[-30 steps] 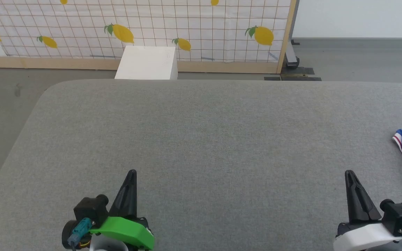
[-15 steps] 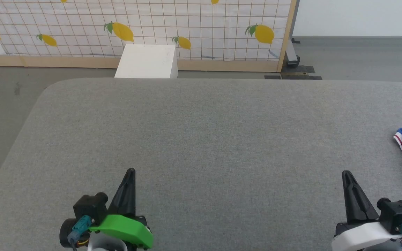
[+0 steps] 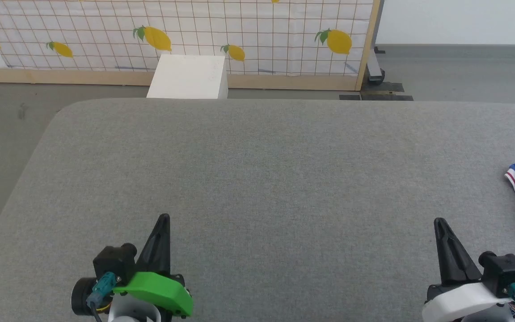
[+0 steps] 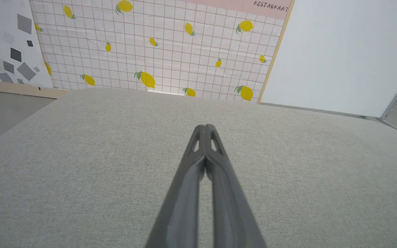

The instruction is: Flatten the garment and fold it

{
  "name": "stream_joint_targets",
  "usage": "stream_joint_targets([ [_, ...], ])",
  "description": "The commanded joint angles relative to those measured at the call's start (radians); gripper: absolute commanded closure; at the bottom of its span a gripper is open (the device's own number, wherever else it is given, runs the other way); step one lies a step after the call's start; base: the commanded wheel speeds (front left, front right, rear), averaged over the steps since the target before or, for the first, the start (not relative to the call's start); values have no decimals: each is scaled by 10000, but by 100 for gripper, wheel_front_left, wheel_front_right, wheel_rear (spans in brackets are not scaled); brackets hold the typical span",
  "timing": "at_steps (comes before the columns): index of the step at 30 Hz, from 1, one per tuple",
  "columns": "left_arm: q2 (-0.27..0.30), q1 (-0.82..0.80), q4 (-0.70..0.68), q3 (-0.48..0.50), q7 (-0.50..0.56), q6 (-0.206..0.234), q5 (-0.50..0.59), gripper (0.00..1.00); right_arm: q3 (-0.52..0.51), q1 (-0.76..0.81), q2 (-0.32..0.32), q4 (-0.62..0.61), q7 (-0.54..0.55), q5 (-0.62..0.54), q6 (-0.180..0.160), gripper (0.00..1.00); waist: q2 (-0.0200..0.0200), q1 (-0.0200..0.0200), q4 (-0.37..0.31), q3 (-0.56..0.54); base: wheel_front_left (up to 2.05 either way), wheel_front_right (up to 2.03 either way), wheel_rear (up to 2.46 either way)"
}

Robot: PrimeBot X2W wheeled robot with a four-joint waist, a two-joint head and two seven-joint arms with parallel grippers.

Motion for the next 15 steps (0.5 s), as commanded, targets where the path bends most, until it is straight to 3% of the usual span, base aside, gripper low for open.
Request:
stream_joint_targets([
  [1,-9,39,-84,43,51,53,143,100,41,-191,9,-78,73,-87,-4,100,0,0,1,5,0,0,0],
  [15,-13,57,-308,170,338,150,460,100,153,-283,13,-202,348,-165,-6,100,0,0,10,60,0,0,0],
])
